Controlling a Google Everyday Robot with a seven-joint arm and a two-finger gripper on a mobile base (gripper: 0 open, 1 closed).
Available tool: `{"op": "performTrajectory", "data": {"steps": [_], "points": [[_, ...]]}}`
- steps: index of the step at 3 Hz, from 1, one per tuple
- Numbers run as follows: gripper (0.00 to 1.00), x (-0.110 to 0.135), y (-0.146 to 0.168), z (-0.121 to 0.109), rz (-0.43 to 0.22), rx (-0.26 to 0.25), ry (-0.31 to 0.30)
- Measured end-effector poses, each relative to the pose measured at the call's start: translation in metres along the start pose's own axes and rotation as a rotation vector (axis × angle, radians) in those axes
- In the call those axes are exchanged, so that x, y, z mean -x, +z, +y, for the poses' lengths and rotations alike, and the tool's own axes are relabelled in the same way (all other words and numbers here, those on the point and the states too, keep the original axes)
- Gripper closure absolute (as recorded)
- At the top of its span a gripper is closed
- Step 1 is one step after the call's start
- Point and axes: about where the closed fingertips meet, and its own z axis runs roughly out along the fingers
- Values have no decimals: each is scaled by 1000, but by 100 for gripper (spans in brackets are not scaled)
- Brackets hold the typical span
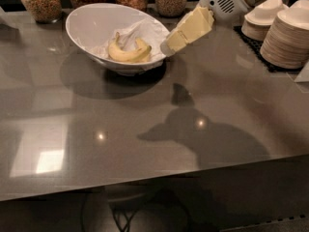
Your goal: Pick banana from white bowl
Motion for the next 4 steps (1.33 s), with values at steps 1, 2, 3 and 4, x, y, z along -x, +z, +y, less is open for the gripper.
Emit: {"op": "performTrajectory", "data": {"steps": [1,2,3,4], "points": [[0,9,7,-13,-49,-22,-3],[0,38,34,-28,-115,-26,-43],[0,66,67,-36,-145,1,-81],[0,84,96,-36,-154,39,-103]]}}
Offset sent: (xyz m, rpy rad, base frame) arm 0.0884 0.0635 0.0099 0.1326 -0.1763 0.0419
